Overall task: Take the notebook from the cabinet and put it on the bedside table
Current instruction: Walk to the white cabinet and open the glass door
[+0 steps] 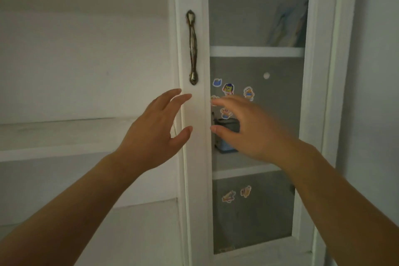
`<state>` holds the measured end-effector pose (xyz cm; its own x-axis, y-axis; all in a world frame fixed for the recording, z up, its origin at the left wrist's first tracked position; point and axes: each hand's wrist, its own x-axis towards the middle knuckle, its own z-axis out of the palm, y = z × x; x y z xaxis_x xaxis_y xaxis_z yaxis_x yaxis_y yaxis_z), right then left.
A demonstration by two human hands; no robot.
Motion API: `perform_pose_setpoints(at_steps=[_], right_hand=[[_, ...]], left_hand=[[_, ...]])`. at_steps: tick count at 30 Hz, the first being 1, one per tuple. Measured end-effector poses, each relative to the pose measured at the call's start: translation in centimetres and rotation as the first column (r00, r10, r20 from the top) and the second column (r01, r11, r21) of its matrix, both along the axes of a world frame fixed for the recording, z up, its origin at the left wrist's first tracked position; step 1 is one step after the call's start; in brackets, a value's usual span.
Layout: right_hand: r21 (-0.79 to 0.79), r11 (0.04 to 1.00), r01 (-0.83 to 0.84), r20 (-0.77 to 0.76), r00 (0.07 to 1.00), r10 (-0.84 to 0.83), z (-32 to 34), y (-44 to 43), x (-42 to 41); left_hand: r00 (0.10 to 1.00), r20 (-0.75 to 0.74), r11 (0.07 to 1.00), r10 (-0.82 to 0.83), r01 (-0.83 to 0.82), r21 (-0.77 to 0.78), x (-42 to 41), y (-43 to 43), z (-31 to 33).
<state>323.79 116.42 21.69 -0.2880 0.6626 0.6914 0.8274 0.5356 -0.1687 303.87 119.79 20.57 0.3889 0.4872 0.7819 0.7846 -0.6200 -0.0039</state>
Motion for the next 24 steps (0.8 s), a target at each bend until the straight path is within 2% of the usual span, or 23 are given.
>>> perform_pose_setpoints(at_steps=[8, 14, 24], right_hand=[[0.182, 0.983, 0.025, -0.039, 0.999, -0.018, 4.5, 1.7, -1.9], [0.202, 0.976, 0.084, -0.061, 0.995, -0.073, 6.2, 3.2, -3.9], [0.289, 0.926, 0.242, -0.146, 0.967, -0.208, 7.6, 5.5, -7.4]], left_hand=[[0.983, 0.155, 0.995, -0.094, 0.088, 0.046, -1.0, 3.2, 2.5], [0.942, 0.248, 0.974, -0.226, 0.215, 0.073, -1.1, 6.5, 5.1], [0.881, 0.163, 0.895, -0.444, 0.427, 0.132, -2.7, 11.6, 7.5]])
